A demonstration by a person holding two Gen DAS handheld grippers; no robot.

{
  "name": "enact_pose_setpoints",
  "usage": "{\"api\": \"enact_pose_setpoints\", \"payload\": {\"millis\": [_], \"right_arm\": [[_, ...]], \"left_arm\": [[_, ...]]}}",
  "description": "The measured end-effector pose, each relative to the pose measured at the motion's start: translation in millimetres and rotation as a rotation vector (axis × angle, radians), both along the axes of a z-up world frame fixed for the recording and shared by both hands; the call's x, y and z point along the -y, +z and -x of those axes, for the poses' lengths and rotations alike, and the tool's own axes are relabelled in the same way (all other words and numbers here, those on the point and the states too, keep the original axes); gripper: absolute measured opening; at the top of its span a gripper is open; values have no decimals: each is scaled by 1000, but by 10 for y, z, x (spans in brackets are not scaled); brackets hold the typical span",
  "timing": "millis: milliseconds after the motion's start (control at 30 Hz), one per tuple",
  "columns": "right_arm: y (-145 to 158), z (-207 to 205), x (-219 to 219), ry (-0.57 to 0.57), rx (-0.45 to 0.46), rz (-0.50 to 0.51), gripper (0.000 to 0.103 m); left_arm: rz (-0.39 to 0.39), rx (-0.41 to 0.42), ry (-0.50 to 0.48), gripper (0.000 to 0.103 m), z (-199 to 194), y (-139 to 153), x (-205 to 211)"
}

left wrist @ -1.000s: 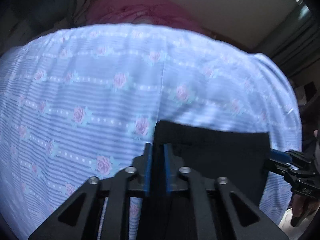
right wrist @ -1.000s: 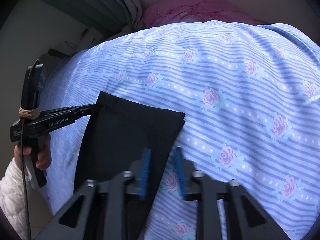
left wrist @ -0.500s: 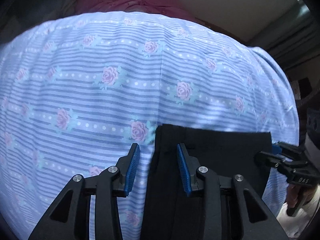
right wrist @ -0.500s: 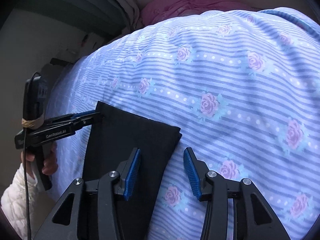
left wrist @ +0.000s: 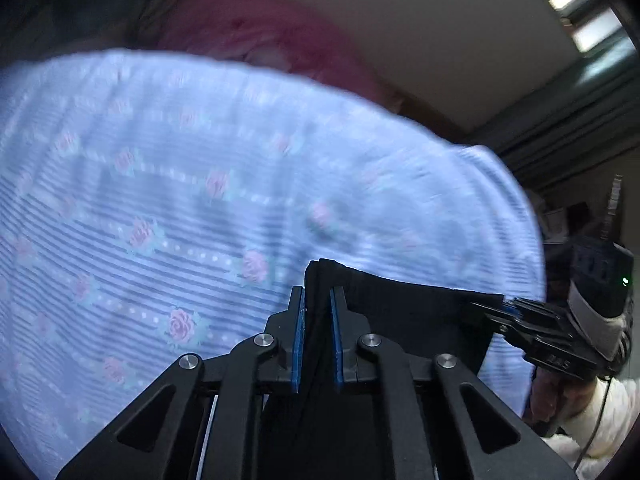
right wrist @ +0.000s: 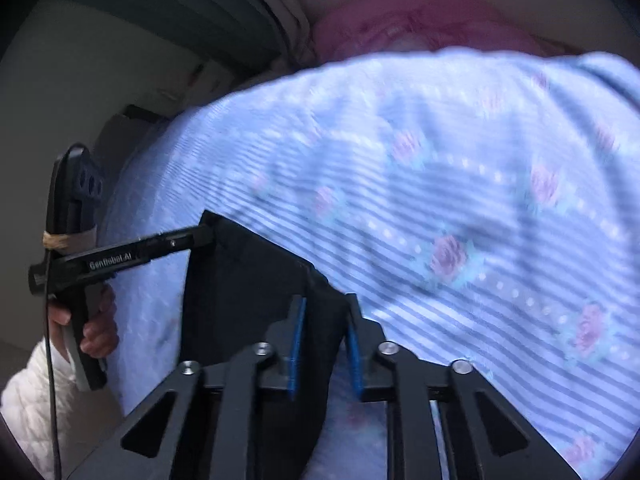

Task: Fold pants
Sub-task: 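Grasp the trouser end with both grippers, then lift the trouser end with both grippers and fold it over the rest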

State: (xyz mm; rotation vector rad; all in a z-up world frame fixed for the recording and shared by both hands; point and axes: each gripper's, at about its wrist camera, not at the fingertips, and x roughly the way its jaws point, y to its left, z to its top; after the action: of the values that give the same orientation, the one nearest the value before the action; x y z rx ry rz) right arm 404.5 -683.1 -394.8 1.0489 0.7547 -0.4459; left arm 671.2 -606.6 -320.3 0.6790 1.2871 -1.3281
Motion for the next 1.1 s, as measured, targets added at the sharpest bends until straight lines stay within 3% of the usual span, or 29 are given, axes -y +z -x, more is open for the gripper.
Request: {"api": "enact_pose_setpoints", "payload": {"millis": [333, 533, 633, 767, 867, 1100], "right_arm": [[1245, 40, -550, 113, 96, 178, 13], [2025, -1, -1398, 350, 128, 315, 13], [2247, -55, -1906, 467, 149, 343, 13], [2350, -105, -2634, 616, 145, 384, 13], [2266, -154, -3136, 710, 140, 355, 13], [1655, -364, -4167, 916, 62, 269, 13]], "left_arm": [[159, 78, 8, 13, 116, 1139, -714], [194, 138, 88, 13, 235, 1679, -1582], [191, 172, 142, 13, 300, 1855, -2132], [141, 212, 247, 13, 324, 1836, -2892], [79, 221, 337, 13, 293, 1698, -3464], [-45, 174, 536, 10, 244, 996, -4580]]}}
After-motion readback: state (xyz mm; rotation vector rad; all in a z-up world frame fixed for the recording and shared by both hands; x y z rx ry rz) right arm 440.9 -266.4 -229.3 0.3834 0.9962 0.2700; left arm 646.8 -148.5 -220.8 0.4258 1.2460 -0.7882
